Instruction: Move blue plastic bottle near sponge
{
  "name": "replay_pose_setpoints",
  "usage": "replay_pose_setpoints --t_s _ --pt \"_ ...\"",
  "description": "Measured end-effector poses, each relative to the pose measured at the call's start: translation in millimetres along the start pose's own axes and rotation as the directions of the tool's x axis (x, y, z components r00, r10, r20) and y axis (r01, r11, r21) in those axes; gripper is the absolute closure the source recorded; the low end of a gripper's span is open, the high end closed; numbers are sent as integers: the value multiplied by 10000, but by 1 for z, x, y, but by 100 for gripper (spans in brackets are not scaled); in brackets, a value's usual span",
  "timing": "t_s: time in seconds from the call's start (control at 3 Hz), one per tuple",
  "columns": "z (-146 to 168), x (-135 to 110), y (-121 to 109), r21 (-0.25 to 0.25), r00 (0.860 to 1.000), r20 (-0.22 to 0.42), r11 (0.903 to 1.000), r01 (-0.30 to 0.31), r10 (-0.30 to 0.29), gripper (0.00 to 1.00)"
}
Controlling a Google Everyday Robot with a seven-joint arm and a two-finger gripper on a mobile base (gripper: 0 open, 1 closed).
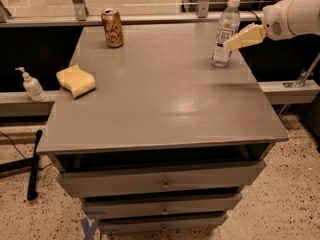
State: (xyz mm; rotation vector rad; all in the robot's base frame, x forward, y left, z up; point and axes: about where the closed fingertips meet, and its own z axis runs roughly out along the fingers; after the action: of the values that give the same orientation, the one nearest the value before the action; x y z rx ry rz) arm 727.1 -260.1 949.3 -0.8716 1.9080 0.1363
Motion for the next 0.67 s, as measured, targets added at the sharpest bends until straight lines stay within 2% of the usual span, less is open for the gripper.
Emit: replay_pose_setpoints --t_s 0.33,0.67 --pt "20 -5 -4 -217 9952 836 9986 -485 501 0" --pt "40 -6 1 -676 9838 1407 9924 -1028 1115 0"
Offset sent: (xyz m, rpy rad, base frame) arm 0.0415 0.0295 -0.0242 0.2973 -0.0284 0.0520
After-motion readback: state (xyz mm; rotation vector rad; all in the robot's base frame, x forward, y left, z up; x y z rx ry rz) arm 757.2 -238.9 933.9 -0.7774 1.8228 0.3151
